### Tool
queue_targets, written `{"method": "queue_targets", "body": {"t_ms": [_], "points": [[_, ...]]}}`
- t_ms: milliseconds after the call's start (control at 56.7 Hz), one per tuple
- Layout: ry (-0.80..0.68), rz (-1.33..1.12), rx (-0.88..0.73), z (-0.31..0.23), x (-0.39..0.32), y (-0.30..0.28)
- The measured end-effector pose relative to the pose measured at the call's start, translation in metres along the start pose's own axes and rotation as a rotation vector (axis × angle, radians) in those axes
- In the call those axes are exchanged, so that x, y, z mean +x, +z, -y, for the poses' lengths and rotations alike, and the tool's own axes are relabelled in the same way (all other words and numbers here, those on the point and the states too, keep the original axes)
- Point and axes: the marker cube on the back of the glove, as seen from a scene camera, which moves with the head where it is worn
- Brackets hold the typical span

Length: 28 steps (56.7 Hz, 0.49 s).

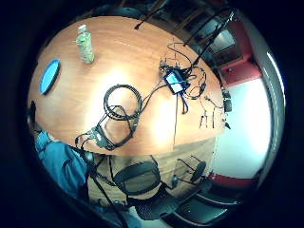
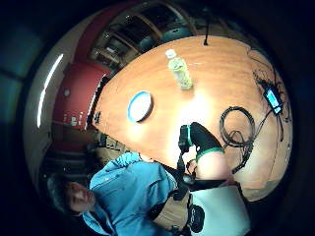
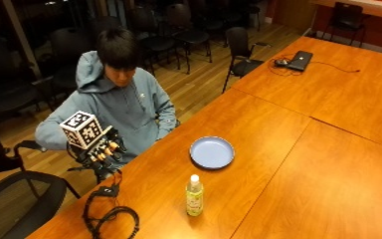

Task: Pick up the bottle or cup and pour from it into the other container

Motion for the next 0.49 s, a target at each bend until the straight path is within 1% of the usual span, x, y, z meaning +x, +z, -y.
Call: {"method": "queue_targets", "body": {"t_ms": [212, 494], "points": [[0.024, 0.027, 0.012, 0.008, 0.013, 0.007], [0.049, -0.02, -0.039, 0.026, 0.024, 0.01]]}}
